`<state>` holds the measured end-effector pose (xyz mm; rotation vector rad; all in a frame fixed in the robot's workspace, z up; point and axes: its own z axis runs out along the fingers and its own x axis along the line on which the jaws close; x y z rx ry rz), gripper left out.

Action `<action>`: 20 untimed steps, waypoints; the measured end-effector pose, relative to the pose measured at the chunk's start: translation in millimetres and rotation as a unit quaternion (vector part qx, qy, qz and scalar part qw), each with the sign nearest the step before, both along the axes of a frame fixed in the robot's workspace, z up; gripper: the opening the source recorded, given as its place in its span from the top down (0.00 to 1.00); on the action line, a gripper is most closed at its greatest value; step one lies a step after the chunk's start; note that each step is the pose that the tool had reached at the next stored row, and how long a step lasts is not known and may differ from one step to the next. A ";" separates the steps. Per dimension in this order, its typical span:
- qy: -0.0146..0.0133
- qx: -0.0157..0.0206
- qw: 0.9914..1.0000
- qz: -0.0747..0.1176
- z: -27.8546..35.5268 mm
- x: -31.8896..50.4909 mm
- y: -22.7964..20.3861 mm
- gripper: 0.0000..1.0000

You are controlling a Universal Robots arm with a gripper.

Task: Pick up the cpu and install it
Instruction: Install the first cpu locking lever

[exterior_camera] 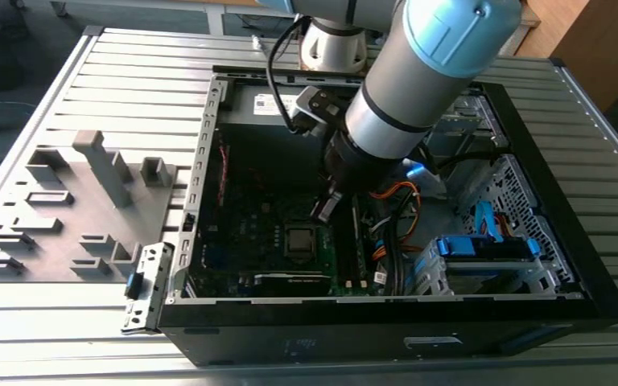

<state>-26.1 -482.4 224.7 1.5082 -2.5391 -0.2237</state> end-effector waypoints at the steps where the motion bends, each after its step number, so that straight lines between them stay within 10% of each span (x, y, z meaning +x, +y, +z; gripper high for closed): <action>1: 0.000 -0.001 1.000 0.000 -0.7 -0.1 0.0 0.89; 9: -0.002 -0.002 1.000 0.000 -11.5 -0.1 -0.1 0.89; 20: -0.002 -0.014 1.000 0.000 -21.3 -2.3 0.0 0.89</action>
